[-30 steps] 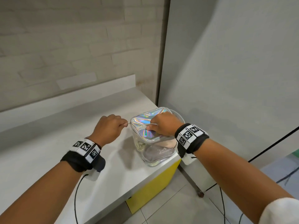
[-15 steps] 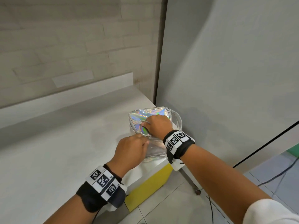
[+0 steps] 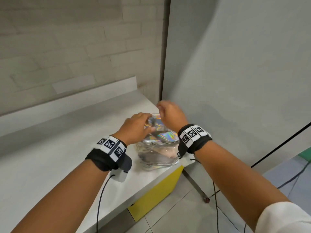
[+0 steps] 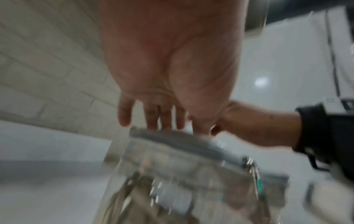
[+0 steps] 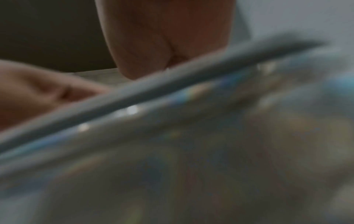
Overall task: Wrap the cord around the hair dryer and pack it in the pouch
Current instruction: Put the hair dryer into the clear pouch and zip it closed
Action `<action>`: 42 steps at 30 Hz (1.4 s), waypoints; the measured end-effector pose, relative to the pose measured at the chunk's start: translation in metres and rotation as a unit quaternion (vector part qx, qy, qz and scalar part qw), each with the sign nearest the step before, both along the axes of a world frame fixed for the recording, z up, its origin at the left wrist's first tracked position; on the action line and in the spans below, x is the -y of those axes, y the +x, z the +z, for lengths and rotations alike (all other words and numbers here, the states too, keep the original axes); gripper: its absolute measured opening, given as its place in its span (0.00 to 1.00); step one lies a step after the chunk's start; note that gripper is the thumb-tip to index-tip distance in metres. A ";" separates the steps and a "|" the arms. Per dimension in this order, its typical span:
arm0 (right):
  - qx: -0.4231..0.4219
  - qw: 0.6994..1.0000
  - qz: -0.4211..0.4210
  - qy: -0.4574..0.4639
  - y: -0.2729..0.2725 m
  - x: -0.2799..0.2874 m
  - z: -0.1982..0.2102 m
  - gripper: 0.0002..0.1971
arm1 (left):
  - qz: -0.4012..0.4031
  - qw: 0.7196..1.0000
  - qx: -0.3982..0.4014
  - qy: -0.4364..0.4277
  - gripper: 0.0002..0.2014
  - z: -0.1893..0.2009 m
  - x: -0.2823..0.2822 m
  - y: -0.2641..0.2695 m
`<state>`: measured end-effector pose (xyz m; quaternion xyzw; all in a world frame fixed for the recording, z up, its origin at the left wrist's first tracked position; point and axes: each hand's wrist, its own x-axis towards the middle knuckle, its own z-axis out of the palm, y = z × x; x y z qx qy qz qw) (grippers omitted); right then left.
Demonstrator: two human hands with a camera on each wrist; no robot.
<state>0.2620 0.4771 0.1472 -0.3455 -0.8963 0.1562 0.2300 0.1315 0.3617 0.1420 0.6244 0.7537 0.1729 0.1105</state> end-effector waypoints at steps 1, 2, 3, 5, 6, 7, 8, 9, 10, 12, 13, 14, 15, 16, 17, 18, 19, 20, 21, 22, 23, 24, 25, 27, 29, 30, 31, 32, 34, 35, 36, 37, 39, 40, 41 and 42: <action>0.007 1.000 -0.028 0.008 0.006 -0.012 0.005 0.15 | -0.018 0.999 0.008 -0.034 0.19 -0.006 -0.005 -0.001; 0.040 0.998 -0.042 -0.002 0.012 -0.026 0.007 0.19 | -0.019 0.999 0.021 -0.037 0.15 -0.011 -0.007 0.000; 0.097 0.994 -0.038 -0.032 0.018 -0.038 0.008 0.20 | -0.011 0.999 0.041 -0.020 0.09 -0.014 -0.008 0.001; 0.207 0.974 0.019 -0.094 0.030 -0.054 0.008 0.17 | 0.025 0.994 0.097 0.047 0.09 -0.023 -0.010 -0.002; 0.242 0.963 0.049 -0.110 0.034 -0.058 0.007 0.16 | 0.045 0.989 0.119 0.071 0.10 -0.025 -0.009 -0.002; 0.265 0.955 0.065 -0.120 0.037 -0.060 0.006 0.16 | 0.061 0.983 0.144 0.090 0.09 -0.027 -0.007 -0.002; 0.274 0.950 0.074 -0.127 0.040 -0.062 0.004 0.17 | 0.070 0.979 0.165 0.100 0.08 -0.028 -0.006 -0.002; 0.277 0.949 0.076 -0.131 0.043 -0.064 0.004 0.17 | 0.068 0.977 0.172 0.102 0.09 -0.029 -0.006 -0.001; 0.276 0.949 0.078 -0.128 0.045 -0.067 0.002 0.17 | 0.056 0.980 0.167 0.098 0.09 -0.030 -0.006 -0.001; 0.277 0.951 0.075 -0.118 0.048 -0.071 0.000 0.14 | 0.022 0.991 0.106 0.078 0.11 -0.032 -0.007 0.000; 0.271 0.953 0.074 -0.111 0.048 -0.072 -0.001 0.14 | 0.011 0.995 0.070 0.070 0.12 -0.033 -0.007 0.000; 0.264 0.957 0.073 -0.100 0.050 -0.074 -0.002 0.13 | 0.013 0.996 0.045 0.072 0.13 -0.033 -0.008 0.000; 0.258 0.959 0.073 -0.087 0.051 -0.074 -0.003 0.13 | 0.025 0.996 0.037 0.077 0.13 -0.033 -0.009 0.000; 0.252 0.962 0.074 -0.069 0.054 -0.073 -0.004 0.13 | 0.038 0.995 0.039 0.085 0.14 -0.034 -0.009 -0.001; 0.250 0.964 0.072 -0.048 0.058 -0.073 -0.005 0.13 | 0.050 0.993 0.044 0.098 0.17 -0.035 -0.008 -0.003; 0.249 0.966 0.070 -0.026 0.064 -0.072 -0.005 0.13 | 0.063 0.991 0.052 0.110 0.19 -0.037 -0.008 -0.003; 0.255 0.965 0.065 -0.012 0.070 -0.069 -0.004 0.12 | 0.078 0.987 0.061 0.126 0.21 -0.038 -0.008 -0.003; 0.261 0.963 0.064 -0.002 0.077 -0.066 -0.004 0.12 | 0.096 0.983 0.068 0.140 0.21 -0.038 -0.009 -0.002; 0.265 0.962 0.064 0.007 0.082 -0.061 -0.004 0.12 | 0.116 0.979 0.070 0.154 0.20 -0.039 -0.011 -0.001; 0.267 0.961 0.065 0.016 0.086 -0.055 -0.006 0.13 | 0.131 0.975 0.069 0.164 0.20 -0.039 -0.012 0.000; 0.270 0.960 0.065 0.024 0.089 -0.048 -0.007 0.13 | 0.138 0.974 0.064 0.171 0.20 -0.037 -0.014 0.002; 0.271 0.960 0.064 0.028 0.092 -0.042 -0.008 0.13 | 0.137 0.974 0.057 0.172 0.20 -0.036 -0.016 0.003; 0.267 0.962 0.063 0.018 0.095 -0.036 -0.008 0.12 | 0.134 0.975 0.048 0.171 0.20 -0.036 -0.018 0.003; 0.225 0.970 0.058 -0.068 0.100 -0.028 -0.008 0.11 | 0.124 0.980 0.018 0.153 0.20 -0.037 -0.020 0.004; 0.154 0.976 0.030 -0.151 0.103 -0.024 -0.012 0.12 | 0.084 0.988 -0.031 0.123 0.19 -0.037 -0.021 0.006; 0.121 0.978 0.008 -0.170 0.104 -0.023 -0.017 0.13 | 0.052 0.992 -0.055 0.105 0.19 -0.036 -0.019 0.009; 0.094 0.979 -0.015 -0.179 0.103 -0.022 -0.022 0.13 | 0.019 0.993 -0.080 0.084 0.18 -0.034 -0.017 0.012; 0.076 0.980 -0.033 -0.180 0.103 -0.023 -0.027 0.13 | -0.005 0.993 -0.102 0.057 0.19 -0.031 -0.016 0.014; 0.066 0.983 -0.051 -0.163 0.099 -0.023 -0.033 0.13 | -0.014 0.991 -0.130 0.016 0.23 -0.026 -0.016 0.015; 0.070 0.985 -0.048 -0.152 0.097 -0.024 -0.034 0.12 | -0.003 0.990 -0.139 0.010 0.22 -0.023 -0.016 0.014; 0.077 0.986 -0.043 -0.139 0.096 -0.023 -0.033 0.12 | 0.008 0.988 -0.153 0.008 0.20 -0.022 -0.017 0.013; 0.088 0.988 -0.037 -0.124 0.096 -0.023 -0.031 0.11 | 0.016 0.985 -0.171 0.008 0.19 -0.021 -0.017 0.012; 0.115 0.988 -0.029 -0.095 0.099 -0.021 -0.026 0.10 | 0.026 0.980 -0.197 -0.002 0.18 -0.020 -0.018 0.011; 0.130 0.988 -0.028 -0.083 0.101 -0.019 -0.024 0.10 | 0.032 0.979 -0.202 -0.009 0.18 -0.020 -0.019 0.010; 0.144 0.987 -0.028 -0.071 0.103 -0.016 -0.023 0.10 | 0.038 0.978 -0.203 -0.013 0.18 -0.021 -0.020 0.010; 0.157 0.985 -0.028 -0.060 0.106 -0.011 -0.021 0.10 | 0.045 0.978 -0.202 -0.015 0.18 -0.021 -0.021 0.009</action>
